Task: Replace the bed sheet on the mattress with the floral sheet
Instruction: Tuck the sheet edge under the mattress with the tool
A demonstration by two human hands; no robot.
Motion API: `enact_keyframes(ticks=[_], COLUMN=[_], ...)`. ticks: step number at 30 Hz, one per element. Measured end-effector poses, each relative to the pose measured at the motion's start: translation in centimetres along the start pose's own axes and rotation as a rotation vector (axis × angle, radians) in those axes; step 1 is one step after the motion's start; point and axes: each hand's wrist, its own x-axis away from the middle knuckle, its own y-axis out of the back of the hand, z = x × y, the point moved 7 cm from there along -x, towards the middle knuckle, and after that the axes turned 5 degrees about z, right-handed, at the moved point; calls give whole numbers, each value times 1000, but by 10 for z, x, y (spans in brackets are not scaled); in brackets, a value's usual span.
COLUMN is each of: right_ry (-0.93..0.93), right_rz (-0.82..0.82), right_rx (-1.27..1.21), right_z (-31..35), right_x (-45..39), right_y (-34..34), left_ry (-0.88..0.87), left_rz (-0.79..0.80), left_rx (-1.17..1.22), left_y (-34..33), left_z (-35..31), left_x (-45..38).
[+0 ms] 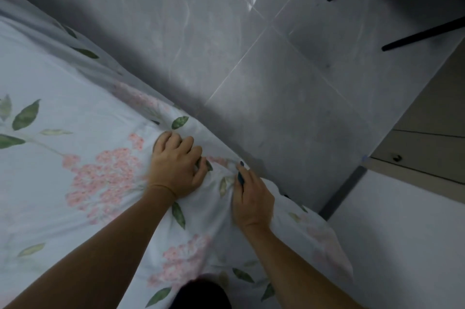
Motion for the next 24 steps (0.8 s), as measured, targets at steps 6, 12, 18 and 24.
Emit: enact_keyframes(ticks=[6,12,18,24], right_ry=[10,45,241,402], right_rz=[61,204,507,744], right_rx=[47,15,-62,-149], right_z=[1,6,24,55], right_x=[-3,-5,-26,-84], right_y=[-5,-10,11,19], left_ry=[-23,-31,10,43], left_rz=[13,4,-13,33], left_rx=[36,60,131,140], left_y=[-3,-4,3,3], left_z=[3,6,7,7], left_x=[-1,0,-3,0])
